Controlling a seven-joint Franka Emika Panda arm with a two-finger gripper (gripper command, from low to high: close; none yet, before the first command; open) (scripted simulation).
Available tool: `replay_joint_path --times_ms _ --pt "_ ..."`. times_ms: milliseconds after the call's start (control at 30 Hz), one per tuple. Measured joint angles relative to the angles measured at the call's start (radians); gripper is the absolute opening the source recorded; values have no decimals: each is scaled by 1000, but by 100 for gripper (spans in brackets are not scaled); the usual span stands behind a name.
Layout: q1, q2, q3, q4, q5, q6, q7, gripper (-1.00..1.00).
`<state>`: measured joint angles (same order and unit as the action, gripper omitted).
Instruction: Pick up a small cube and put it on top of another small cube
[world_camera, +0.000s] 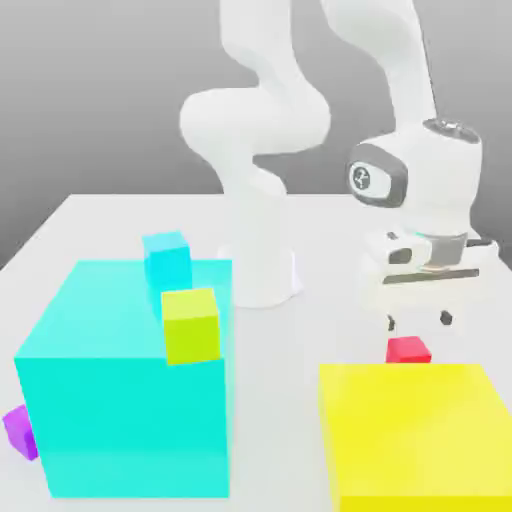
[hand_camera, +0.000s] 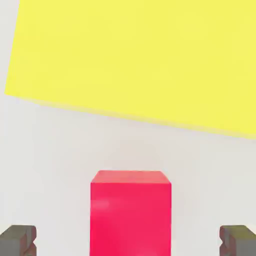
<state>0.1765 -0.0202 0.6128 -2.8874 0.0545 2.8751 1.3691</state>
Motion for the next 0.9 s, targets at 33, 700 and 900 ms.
replay_joint_path --times_ms 33,700,900 --pt "0 6 0 5 -5 1 6 0" --pt "107 179 -194 64 -373 100 282 0" --pt "241 248 -372 67 -524 164 389 0"
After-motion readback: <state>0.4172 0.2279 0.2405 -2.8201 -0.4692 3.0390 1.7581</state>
